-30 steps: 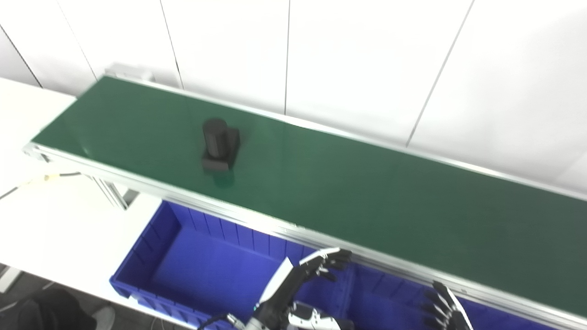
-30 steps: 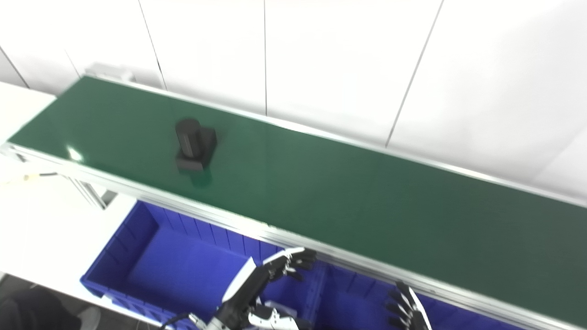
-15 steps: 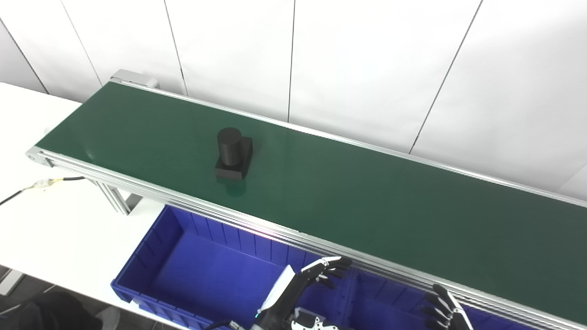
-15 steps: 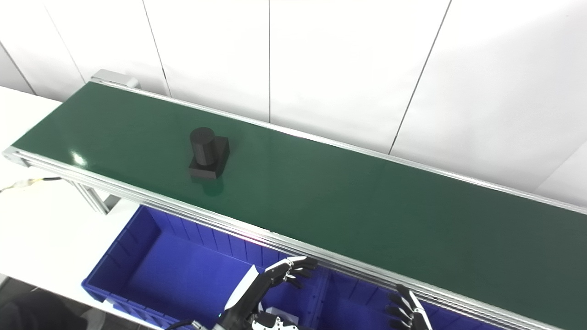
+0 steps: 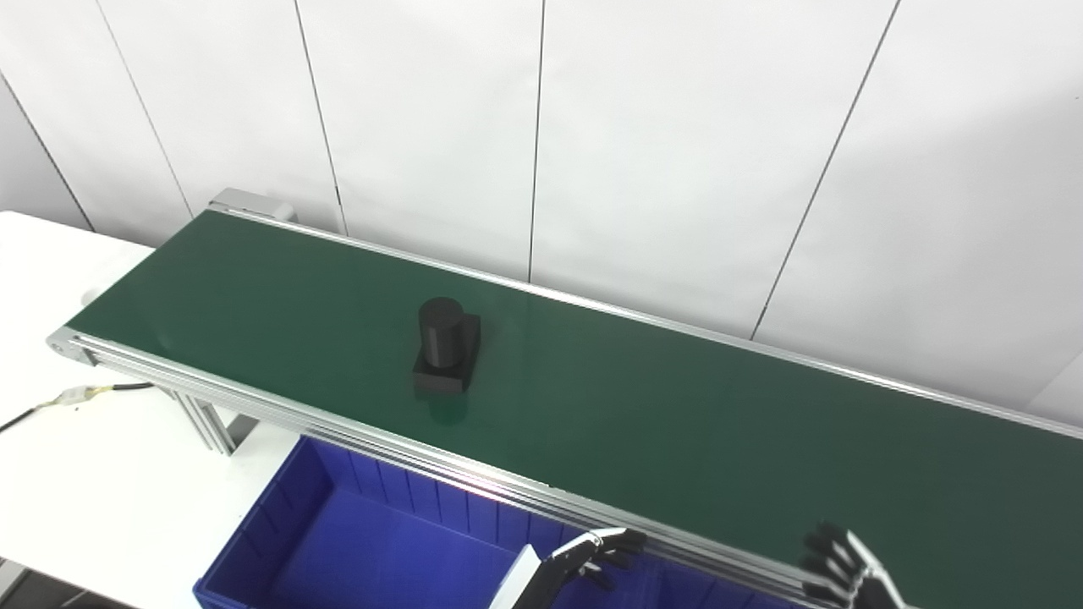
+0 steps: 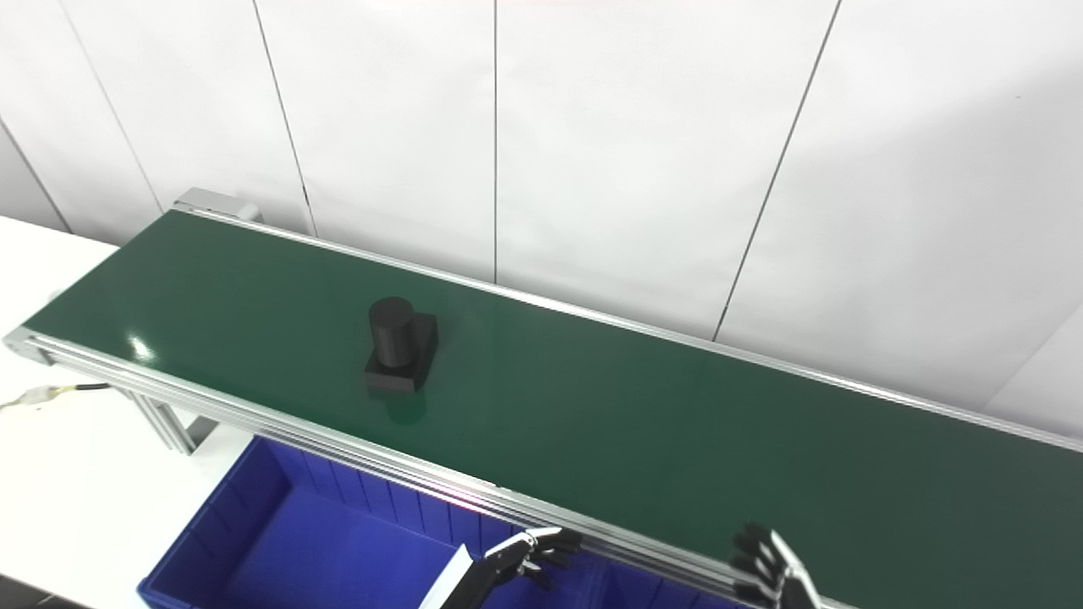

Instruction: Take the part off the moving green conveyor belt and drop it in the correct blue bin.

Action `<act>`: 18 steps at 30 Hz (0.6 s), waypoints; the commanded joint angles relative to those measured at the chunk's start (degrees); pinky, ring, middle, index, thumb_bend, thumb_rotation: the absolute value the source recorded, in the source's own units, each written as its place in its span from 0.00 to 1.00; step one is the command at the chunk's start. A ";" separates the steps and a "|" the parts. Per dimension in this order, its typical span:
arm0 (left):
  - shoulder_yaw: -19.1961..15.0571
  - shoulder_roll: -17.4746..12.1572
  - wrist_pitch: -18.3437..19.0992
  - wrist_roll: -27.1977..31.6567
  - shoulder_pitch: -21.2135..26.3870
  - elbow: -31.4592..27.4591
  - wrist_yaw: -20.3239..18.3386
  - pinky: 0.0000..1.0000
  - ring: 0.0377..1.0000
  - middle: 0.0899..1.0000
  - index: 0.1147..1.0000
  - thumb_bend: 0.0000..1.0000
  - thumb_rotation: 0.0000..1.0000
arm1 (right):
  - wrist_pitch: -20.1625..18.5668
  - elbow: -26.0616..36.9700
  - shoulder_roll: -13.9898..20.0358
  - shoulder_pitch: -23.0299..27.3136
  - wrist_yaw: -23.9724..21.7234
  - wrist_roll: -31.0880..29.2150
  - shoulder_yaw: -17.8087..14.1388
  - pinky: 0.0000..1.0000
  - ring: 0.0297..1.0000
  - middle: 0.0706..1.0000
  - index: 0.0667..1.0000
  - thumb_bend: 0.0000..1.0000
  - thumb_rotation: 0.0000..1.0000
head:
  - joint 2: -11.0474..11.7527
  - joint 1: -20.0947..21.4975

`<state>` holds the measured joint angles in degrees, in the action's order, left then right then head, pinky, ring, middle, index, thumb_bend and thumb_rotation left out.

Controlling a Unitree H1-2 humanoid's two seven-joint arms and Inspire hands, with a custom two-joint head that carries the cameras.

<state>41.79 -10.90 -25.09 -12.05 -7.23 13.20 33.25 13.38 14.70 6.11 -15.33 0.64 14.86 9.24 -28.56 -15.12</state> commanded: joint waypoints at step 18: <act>0.94 0.38 -1.83 0.57 1.38 -0.54 3.20 0.62 0.73 0.77 0.75 0.83 0.29 | -9.08 4.80 -0.82 12.77 -4.61 2.85 0.35 0.61 0.70 0.75 0.81 0.76 0.48 | -0.70 1.20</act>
<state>42.73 -10.83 -25.09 -11.73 -6.93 13.27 35.44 5.17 17.69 5.84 -4.53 -3.51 17.40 9.45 -29.27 -13.97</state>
